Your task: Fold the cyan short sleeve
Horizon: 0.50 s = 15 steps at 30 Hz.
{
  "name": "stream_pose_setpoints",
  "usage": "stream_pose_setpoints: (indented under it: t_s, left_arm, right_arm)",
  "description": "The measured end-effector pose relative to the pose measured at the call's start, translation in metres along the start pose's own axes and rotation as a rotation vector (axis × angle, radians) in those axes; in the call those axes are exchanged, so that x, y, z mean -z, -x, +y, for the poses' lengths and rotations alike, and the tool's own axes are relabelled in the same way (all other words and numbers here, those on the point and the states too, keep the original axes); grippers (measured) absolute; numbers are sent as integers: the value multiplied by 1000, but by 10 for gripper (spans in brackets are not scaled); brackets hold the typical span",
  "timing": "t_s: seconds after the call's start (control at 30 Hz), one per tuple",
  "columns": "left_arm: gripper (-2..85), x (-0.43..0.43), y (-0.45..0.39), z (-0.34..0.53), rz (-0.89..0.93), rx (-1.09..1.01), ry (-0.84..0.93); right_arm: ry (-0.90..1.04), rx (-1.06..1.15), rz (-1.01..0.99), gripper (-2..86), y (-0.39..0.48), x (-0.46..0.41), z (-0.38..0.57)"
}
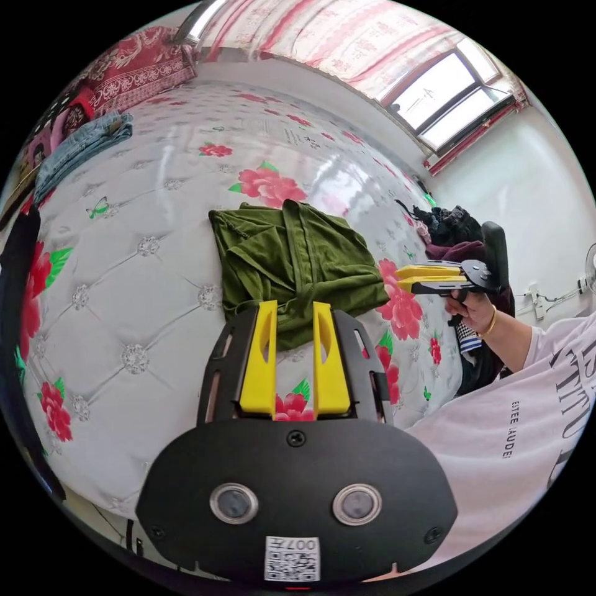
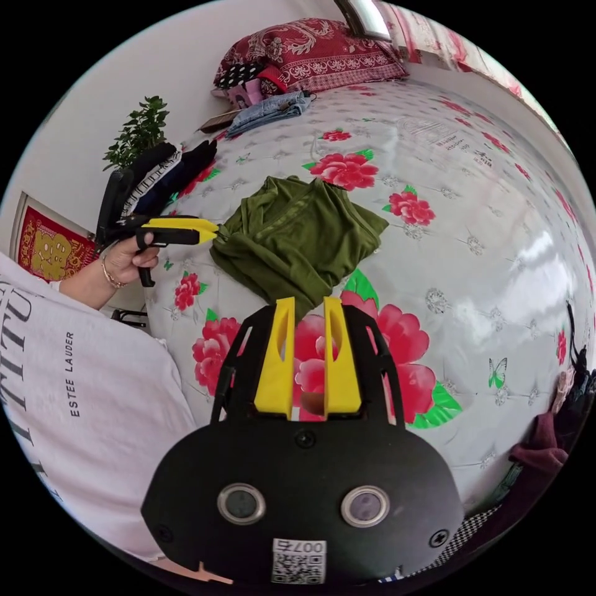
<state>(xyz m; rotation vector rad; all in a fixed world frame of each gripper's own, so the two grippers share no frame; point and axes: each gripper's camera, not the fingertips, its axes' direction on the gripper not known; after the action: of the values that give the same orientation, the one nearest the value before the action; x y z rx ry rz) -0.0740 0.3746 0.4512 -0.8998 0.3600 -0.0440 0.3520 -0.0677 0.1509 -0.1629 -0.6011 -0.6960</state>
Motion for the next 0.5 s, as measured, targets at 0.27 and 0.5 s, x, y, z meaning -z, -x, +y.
stream_pose_setpoints:
  t_s: [0.27,0.5]
  left_arm:
    - [88,-14,-10,-11,-35,36,-5]
    - [79,-18,4,21,-114,158,33]
  right_arm:
    - [-57,72,-31,45,11,-13,-12]
    - [-63,230,-53,64,38,-35,-51]
